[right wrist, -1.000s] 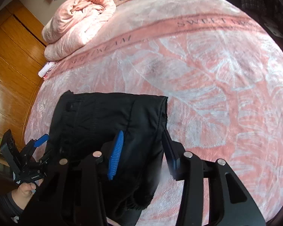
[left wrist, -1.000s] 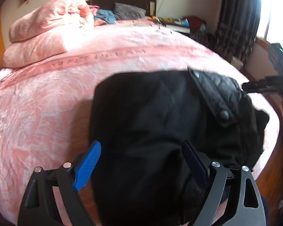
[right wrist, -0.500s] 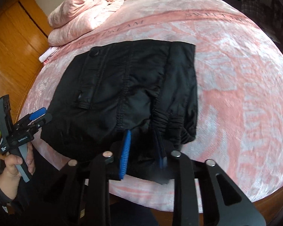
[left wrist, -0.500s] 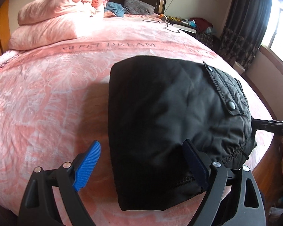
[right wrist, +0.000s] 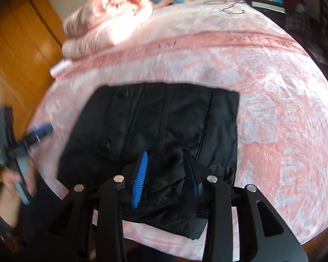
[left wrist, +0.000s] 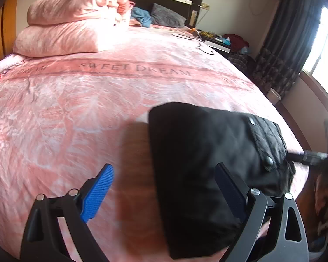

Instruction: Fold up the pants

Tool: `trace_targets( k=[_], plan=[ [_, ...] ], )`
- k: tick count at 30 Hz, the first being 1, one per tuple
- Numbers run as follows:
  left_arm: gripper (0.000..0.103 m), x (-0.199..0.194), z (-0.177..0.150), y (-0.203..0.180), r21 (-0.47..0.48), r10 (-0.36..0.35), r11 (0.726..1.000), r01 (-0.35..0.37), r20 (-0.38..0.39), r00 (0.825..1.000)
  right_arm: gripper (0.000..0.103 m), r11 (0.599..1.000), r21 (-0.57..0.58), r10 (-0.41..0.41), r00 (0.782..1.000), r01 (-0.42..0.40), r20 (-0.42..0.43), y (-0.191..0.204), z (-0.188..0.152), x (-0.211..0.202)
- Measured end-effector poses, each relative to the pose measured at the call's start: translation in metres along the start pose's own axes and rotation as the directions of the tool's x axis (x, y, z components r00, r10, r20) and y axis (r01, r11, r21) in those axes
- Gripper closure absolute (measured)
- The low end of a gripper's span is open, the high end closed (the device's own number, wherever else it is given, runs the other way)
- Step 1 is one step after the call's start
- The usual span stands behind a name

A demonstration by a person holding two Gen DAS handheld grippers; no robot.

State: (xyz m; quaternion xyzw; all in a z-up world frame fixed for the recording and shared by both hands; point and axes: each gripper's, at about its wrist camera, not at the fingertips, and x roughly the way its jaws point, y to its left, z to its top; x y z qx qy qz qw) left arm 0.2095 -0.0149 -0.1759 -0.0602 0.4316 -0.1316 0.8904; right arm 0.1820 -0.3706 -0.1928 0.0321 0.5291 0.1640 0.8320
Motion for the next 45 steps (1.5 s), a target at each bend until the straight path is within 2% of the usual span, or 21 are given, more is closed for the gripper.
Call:
trace_targets(
  k=[5, 10, 13, 15, 18, 20, 21, 22, 23, 24, 28, 31, 33, 34, 35, 36, 37, 38, 41, 43, 45],
  plan=[
    [0.009, 0.02, 0.011, 0.025, -0.044, -0.027, 0.999, 0.024, -0.067, 0.997, 0.072, 0.999, 0.039, 0.028, 0.999, -0.027, -0.031, -0.015, -0.004, 0.006],
    [0.009, 0.036, 0.016, 0.034, -0.072, -0.074, 0.995, 0.067, -0.101, 0.992, 0.065, 0.976, 0.146, 0.148, 0.983, -0.162, 0.106, -0.036, 0.038, -0.024],
    [0.009, 0.044, 0.017, 0.032, -0.066, -0.068, 0.996, 0.061, -0.113, 0.991, 0.065, 0.955, 0.207, 0.19, 0.973, -0.213, 0.128, -0.054, 0.065, -0.008],
    [0.009, 0.045, 0.017, 0.028, -0.052, -0.074, 0.996, 0.068, -0.117, 0.99, 0.067, 0.947, 0.254, 0.183, 0.98, -0.198, 0.082, -0.073, 0.073, 0.016],
    [0.009, 0.046, 0.016, 0.028, -0.045, -0.088, 0.996, 0.083, -0.123, 0.988, 0.103, 0.941, 0.307, 0.153, 0.988, -0.142, -0.011, -0.095, 0.067, 0.05],
    [0.009, 0.049, 0.017, 0.033, -0.061, -0.092, 0.995, 0.084, -0.136, 0.987, 0.103, 0.919, 0.348, 0.191, 0.981, -0.184, 0.014, -0.103, 0.066, 0.043],
    [0.009, 0.05, 0.017, 0.036, -0.073, -0.1, 0.993, 0.09, -0.142, 0.985, 0.101, 0.911, 0.354, 0.209, 0.977, -0.212, 0.047, -0.102, 0.065, 0.033],
    [0.009, 0.05, 0.017, 0.041, -0.094, -0.115, 0.99, 0.102, -0.146, 0.983, 0.086, 0.915, 0.345, 0.198, 0.978, -0.21, 0.07, -0.102, 0.062, 0.019],
    [0.009, 0.05, 0.017, 0.045, -0.116, -0.131, 0.987, 0.115, -0.146, 0.981, 0.058, 0.928, 0.319, 0.174, 0.98, -0.195, 0.093, -0.096, 0.058, 0.004],
    [0.009, 0.05, 0.016, 0.05, -0.139, -0.145, 0.982, 0.124, -0.146, 0.979, 0.051, 0.942, 0.282, 0.157, 0.982, -0.181, 0.107, -0.087, 0.053, -0.01],
    [0.009, 0.053, 0.011, 0.059, -0.191, -0.179, 0.97, 0.149, -0.155, 0.972, 0.051, 0.974, 0.142, 0.158, 0.979, -0.175, 0.126, -0.043, 0.021, -0.038],
    [0.008, 0.062, 0.005, 0.058, -0.237, -0.268, 0.946, 0.221, -0.189, 0.945, 0.049, 0.981, 0.142, 0.133, 0.991, -0.134, 0.015, -0.035, -0.004, -0.007],
    [0.008, 0.076, 0.0, 0.057, -0.304, -0.355, 0.911, 0.278, -0.239, 0.904, 0.058, 0.986, 0.137, 0.094, 0.996, -0.091, -0.011, -0.042, -0.012, 0.003],
    [0.008, 0.078, -0.001, 0.058, -0.326, -0.376, 0.9, 0.289, -0.246, 0.893, 0.06, 0.982, 0.162, 0.101, 0.995, -0.099, -0.006, -0.048, -0.013, -0.001],
    [0.008, 0.08, -0.002, 0.06, -0.356, -0.408, 0.882, 0.309, -0.247, 0.879, 0.054, 0.972, 0.199, 0.124, 0.992, -0.123, 0.009, -0.054, -0.013, -0.008],
    [0.007, 0.081, -0.003, 0.062, -0.38, -0.44, 0.863, 0.332, -0.245, 0.864, 0.041, 0.963, 0.231, 0.133, 0.991, -0.135, 0.026, -0.06, -0.012, -0.017],
    [0.003, 0.082, -0.004, 0.065, -0.404, -0.476, 0.841, 0.358, -0.242, 0.845, 0.004, 0.957, 0.258, 0.126, 0.991, -0.133, 0.046, -0.067, -0.011, -0.027],
    [0.004, 0.082, -0.005, 0.069, -0.431, -0.51, 0.818, 0.381, -0.237, 0.827, 0.002, 0.949, 0.273, 0.149, 0.987, -0.158, 0.055, -0.073, -0.012, -0.033],
    [0.004, 0.086, -0.004, 0.079, -0.455, -0.546, 0.794, 0.402, -0.246, 0.801, 0.002, 0.863, 0.406, 0.333, 0.943, -0.3, -0.01, -0.102, -0.014, -0.018],
    [0.004, 0.09, -0.004, 0.084, -0.466, -0.56, 0.785, 0.407, -0.256, 0.788, 0.002, 0.81, 0.474, 0.411, 0.911, -0.345, -0.04, -0.117, -0.017, -0.001],
    [0.004, 0.095, -0.005, 0.091, -0.51, -0.598, 0.75, 0.421, -0.252, 0.761, 0.002, 0.775, 0.512, 0.452, 0.891, -0.371, -0.038, -0.128, -0.019, 0.011]
  ],
)
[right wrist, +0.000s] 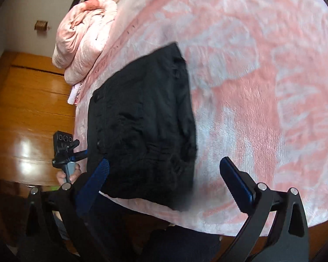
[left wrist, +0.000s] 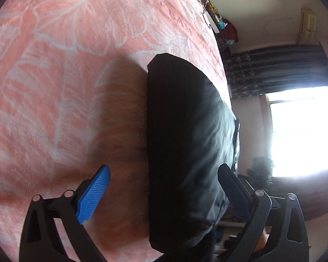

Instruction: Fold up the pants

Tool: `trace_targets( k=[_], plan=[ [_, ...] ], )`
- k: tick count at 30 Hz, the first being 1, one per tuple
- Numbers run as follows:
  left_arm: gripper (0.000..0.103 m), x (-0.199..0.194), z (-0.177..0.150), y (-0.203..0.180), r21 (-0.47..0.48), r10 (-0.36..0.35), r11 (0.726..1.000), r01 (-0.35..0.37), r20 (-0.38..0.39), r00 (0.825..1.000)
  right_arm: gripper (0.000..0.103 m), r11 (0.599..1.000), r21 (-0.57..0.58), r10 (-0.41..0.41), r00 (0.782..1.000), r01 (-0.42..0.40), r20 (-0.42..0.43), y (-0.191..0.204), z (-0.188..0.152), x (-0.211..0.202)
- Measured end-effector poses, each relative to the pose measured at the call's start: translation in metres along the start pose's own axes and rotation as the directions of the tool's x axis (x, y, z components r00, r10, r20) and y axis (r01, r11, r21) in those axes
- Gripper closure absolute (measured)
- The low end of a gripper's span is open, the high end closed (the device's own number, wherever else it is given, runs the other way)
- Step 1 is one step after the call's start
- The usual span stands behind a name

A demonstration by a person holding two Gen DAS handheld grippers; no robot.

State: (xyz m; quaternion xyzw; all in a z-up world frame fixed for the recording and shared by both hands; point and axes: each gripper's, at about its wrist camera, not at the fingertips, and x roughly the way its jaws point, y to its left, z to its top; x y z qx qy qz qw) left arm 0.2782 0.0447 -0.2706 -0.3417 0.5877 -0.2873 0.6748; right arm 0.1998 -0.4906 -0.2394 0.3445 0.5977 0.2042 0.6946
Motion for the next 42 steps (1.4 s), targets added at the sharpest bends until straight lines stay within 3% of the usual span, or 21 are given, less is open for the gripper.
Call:
trace_targets(
  k=[5, 20, 23, 28, 35, 36, 39, 42],
  plan=[
    [0.004, 0.009, 0.009, 0.011, -0.039, -0.057, 0.998, 0.055, -0.048, 0.997, 0.002, 0.988, 0.091, 0.129, 0.991, -0.125, -0.037, -0.019, 0.016, 0.021],
    [0.004, 0.069, 0.021, -0.003, -0.034, -0.143, 0.99, 0.14, -0.157, 0.977, 0.002, 0.986, 0.068, 0.156, 0.984, -0.15, -0.088, -0.014, 0.033, 0.049],
    [0.004, 0.077, 0.022, -0.01, -0.032, -0.181, 0.983, 0.178, -0.187, 0.965, 0.002, 0.984, 0.065, 0.17, 0.981, -0.164, -0.096, -0.01, 0.037, 0.056],
    [0.004, 0.089, 0.026, -0.014, -0.031, -0.162, 0.987, 0.159, -0.206, 0.965, 0.002, 0.98, 0.05, 0.195, 0.975, -0.19, -0.105, -0.005, 0.041, 0.066],
    [0.006, 0.077, 0.018, -0.012, -0.031, -0.137, 0.991, 0.134, -0.186, 0.973, 0.002, 0.98, 0.03, 0.2, 0.975, -0.198, -0.1, -0.002, 0.038, 0.066],
    [0.009, 0.077, 0.017, -0.014, -0.024, -0.124, 0.992, 0.121, -0.179, 0.976, 0.002, 0.98, 0.022, 0.197, 0.976, -0.196, -0.096, -0.001, 0.037, 0.065],
    [0.035, 0.078, 0.017, -0.012, -0.034, -0.126, 0.992, 0.122, -0.176, 0.976, 0.002, 0.983, -0.015, 0.18, 0.98, -0.182, -0.089, 0.008, 0.036, 0.067],
    [0.046, 0.075, 0.016, -0.014, -0.023, -0.121, 0.993, 0.119, -0.158, 0.98, 0.015, 0.989, -0.046, 0.141, 0.988, -0.144, -0.071, 0.014, 0.033, 0.067]
  ],
)
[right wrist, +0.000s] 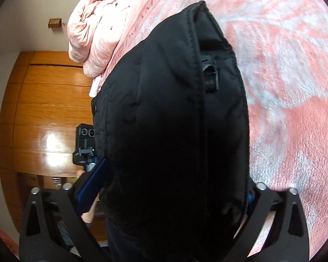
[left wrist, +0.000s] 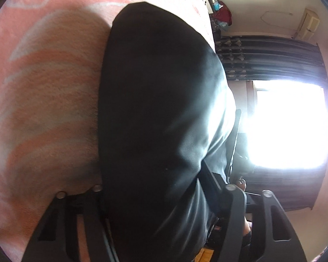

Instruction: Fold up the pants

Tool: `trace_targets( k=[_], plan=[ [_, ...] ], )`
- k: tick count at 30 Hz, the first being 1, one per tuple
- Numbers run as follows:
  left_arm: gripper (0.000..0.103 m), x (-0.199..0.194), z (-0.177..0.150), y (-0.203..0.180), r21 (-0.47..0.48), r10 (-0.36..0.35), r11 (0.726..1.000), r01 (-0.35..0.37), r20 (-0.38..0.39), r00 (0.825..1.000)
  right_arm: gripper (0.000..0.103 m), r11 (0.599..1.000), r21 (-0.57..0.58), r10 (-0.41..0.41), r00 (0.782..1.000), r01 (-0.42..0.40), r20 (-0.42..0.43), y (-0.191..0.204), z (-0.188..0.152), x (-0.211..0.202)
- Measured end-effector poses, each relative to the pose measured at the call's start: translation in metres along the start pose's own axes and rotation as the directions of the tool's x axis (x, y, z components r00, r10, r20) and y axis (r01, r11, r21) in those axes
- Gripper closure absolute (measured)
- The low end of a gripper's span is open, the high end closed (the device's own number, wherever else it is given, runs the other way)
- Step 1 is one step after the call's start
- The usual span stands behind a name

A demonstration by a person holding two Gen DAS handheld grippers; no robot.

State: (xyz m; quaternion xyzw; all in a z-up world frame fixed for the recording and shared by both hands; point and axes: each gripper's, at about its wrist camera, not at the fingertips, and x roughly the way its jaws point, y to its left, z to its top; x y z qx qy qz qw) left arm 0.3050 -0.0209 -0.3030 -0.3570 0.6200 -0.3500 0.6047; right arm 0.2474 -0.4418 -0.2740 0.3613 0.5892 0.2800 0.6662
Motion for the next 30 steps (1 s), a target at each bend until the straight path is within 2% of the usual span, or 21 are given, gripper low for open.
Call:
trace_targets(
  k=[2, 5, 11, 15, 21, 26, 30],
  plan=[
    [0.053, -0.003, -0.001, -0.005, 0.013, 0.005, 1.0, -0.005, 0.012, 1.0, 0.027, 1.0, -0.008, -0.005, 1.0, 0.005, 0.012, 0.002, -0.002, -0.001],
    [0.06, -0.007, -0.002, -0.016, 0.039, 0.028, 0.999, -0.029, 0.029, 0.999, 0.04, 1.0, -0.016, -0.007, 0.999, 0.007, 0.033, 0.005, -0.005, -0.005],
    [0.068, -0.013, -0.01, -0.047, 0.088, 0.07, 0.993, -0.075, 0.054, 0.996, 0.054, 0.999, -0.037, -0.009, 0.998, 0.012, 0.069, 0.024, -0.01, -0.011],
    [0.069, -0.025, -0.017, -0.059, 0.114, 0.095, 0.988, -0.103, 0.074, 0.993, 0.057, 0.998, -0.068, -0.001, 0.998, 0.005, 0.069, 0.047, -0.01, -0.009],
    [0.07, -0.065, -0.005, -0.062, 0.133, 0.119, 0.982, -0.136, 0.127, 0.985, 0.057, 0.991, -0.134, 0.005, 0.998, 0.003, 0.057, 0.087, 0.01, 0.009],
    [0.069, -0.111, 0.02, -0.06, 0.128, 0.152, 0.976, -0.176, 0.181, 0.972, 0.058, 0.984, -0.179, 0.002, 1.0, 0.003, 0.03, 0.125, 0.052, 0.047],
    [0.07, -0.149, 0.057, -0.049, 0.103, 0.179, 0.973, -0.205, 0.217, 0.96, 0.058, 0.98, -0.201, -0.003, 1.0, 0.004, 0.009, 0.149, 0.092, 0.086]
  ],
)
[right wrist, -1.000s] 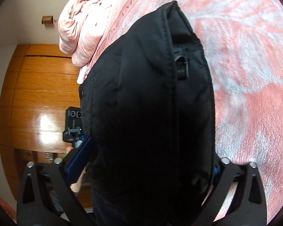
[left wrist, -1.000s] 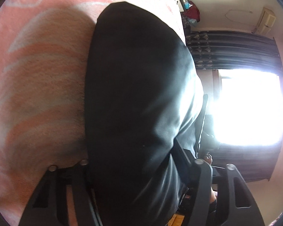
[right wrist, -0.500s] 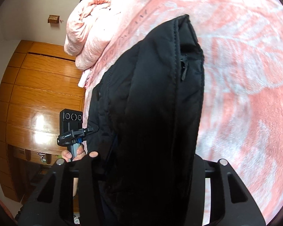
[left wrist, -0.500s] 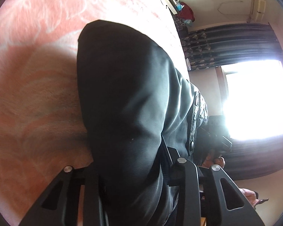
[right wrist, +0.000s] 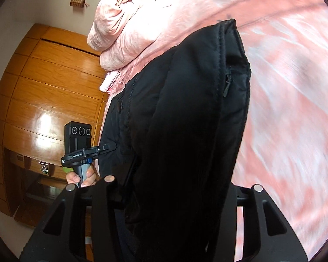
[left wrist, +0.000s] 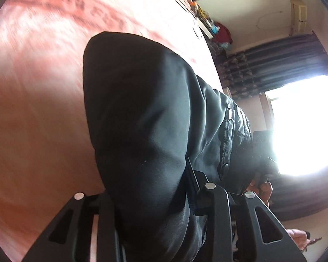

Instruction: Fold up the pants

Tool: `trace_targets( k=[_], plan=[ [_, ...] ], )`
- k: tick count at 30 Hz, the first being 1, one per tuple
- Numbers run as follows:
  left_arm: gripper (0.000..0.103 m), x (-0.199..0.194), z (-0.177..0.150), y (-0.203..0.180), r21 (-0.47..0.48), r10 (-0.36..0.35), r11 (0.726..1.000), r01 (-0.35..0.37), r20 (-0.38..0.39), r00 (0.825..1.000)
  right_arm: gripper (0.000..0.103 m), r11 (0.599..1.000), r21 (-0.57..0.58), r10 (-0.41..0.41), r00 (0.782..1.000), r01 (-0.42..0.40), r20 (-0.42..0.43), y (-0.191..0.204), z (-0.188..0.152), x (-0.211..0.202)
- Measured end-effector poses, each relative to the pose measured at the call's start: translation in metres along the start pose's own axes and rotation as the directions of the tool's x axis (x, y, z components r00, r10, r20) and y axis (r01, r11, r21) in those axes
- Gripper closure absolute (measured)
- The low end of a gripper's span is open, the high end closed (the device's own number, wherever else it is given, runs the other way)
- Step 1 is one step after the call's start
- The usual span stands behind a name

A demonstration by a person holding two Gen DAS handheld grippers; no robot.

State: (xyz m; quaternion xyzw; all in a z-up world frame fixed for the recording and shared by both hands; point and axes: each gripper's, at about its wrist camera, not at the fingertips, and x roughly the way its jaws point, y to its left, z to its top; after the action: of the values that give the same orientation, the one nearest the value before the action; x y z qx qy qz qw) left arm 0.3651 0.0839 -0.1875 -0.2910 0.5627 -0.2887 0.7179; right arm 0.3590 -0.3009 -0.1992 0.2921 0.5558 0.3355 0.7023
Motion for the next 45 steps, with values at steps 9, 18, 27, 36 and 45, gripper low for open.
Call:
trace_targets(
  k=[9, 18, 27, 36, 45],
  plan=[
    [0.07, -0.021, 0.1, 0.081, -0.08, 0.067, 0.995, -0.066, 0.008, 0.998, 0.058, 0.999, -0.014, -0.053, 0.997, 0.052, -0.058, 0.017, 0.093, 0.097],
    [0.052, -0.027, 0.096, 0.163, -0.168, 0.025, 0.985, -0.029, -0.024, 0.999, 0.042, 0.994, 0.015, -0.103, 0.987, 0.106, -0.127, -0.014, 0.117, 0.142],
    [0.03, -0.118, 0.042, 0.143, -0.128, 0.239, 0.969, -0.21, 0.291, 0.926, 0.028, 0.973, -0.031, -0.22, 0.955, 0.23, 0.197, 0.015, 0.123, 0.047],
    [0.03, -0.058, -0.002, 0.101, -0.035, 0.465, 0.882, -0.47, 0.22, 0.858, 0.038, 0.957, -0.036, -0.284, 0.954, 0.289, 0.097, 0.039, 0.16, 0.148],
    [0.028, -0.056, -0.006, 0.11, -0.033, 0.405, 0.912, -0.409, 0.235, 0.884, 0.039, 0.976, -0.092, -0.175, 0.962, 0.198, 0.209, 0.061, 0.102, 0.092]
  ],
)
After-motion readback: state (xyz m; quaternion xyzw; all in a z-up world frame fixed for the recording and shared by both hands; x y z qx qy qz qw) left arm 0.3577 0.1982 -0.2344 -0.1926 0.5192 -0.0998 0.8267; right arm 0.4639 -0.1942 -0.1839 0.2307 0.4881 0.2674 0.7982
